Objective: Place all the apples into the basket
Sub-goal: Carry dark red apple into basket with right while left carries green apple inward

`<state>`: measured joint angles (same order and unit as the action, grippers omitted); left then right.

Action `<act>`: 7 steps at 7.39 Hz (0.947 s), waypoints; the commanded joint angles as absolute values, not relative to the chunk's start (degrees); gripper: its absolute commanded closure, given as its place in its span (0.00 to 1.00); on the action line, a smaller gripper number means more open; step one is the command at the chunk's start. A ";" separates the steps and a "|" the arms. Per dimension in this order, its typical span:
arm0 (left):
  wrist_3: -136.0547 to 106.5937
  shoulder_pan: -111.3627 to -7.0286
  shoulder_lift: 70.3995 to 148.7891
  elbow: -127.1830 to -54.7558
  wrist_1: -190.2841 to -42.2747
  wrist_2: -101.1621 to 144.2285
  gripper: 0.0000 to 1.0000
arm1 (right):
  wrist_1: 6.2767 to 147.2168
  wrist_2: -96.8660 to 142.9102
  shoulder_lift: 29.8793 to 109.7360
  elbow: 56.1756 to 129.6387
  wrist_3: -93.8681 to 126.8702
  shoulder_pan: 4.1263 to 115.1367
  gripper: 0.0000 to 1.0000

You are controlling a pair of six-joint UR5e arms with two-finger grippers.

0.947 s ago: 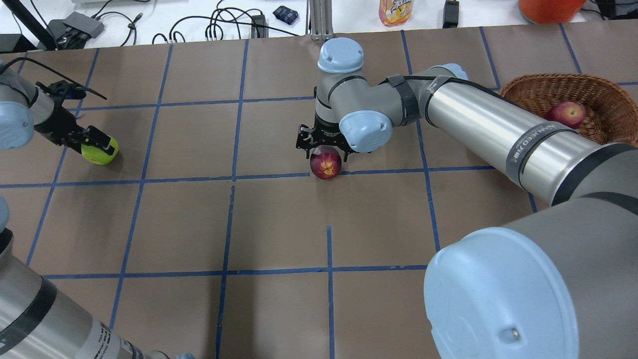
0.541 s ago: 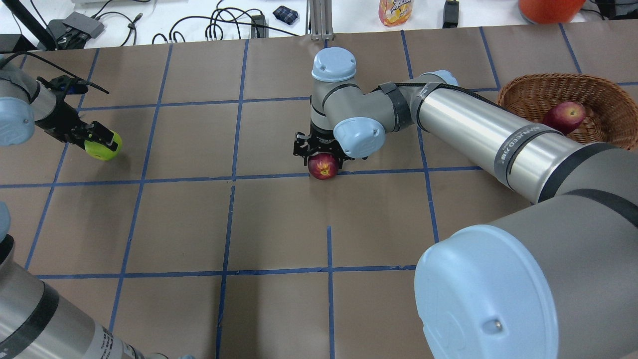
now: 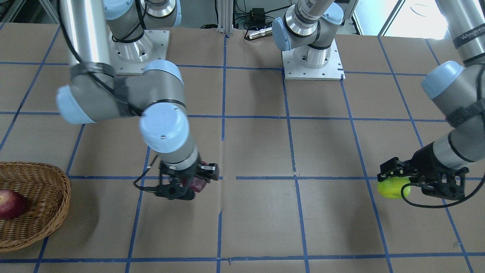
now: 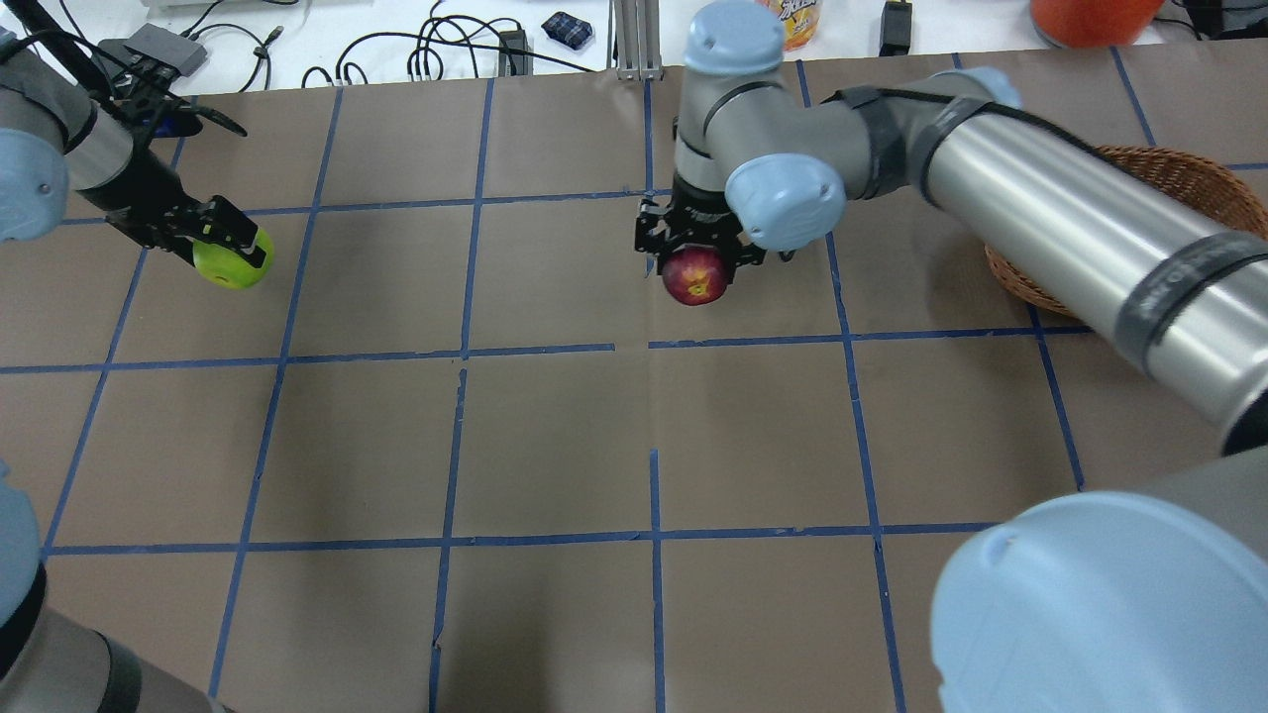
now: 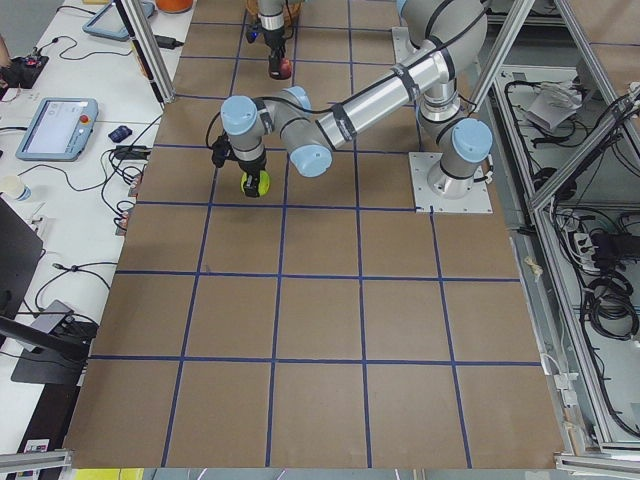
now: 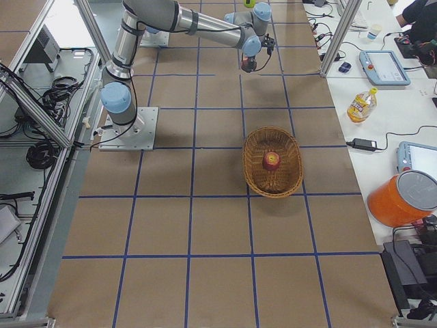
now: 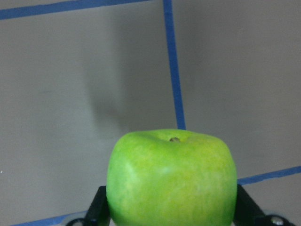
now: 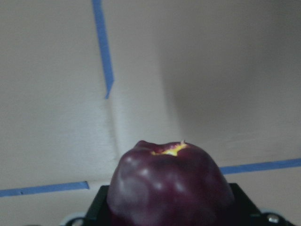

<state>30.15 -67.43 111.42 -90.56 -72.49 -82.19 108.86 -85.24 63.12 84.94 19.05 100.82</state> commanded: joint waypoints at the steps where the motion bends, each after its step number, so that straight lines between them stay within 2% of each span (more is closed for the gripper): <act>1: 5.19 -80.08 110.38 -89.84 -73.23 -74.40 1.00 | 99.95 -91.02 69.77 84.64 2.72 85.59 1.00; 3: -13.21 -94.59 113.71 -89.56 -61.23 -74.62 1.00 | 101.15 -93.60 69.35 84.38 -12.38 72.13 1.00; 4: -17.45 -98.57 115.04 -89.30 -58.04 -74.53 1.00 | 104.64 -93.69 68.48 84.55 -22.49 67.37 1.00; 6: -25.21 -108.50 116.71 -91.92 -51.97 -79.32 1.00 | 116.57 -94.04 62.61 83.77 -32.81 60.67 1.00; 7: -24.88 -109.15 117.41 -92.46 -51.77 -85.89 0.96 | 121.85 -94.30 58.66 82.80 -36.09 59.77 1.00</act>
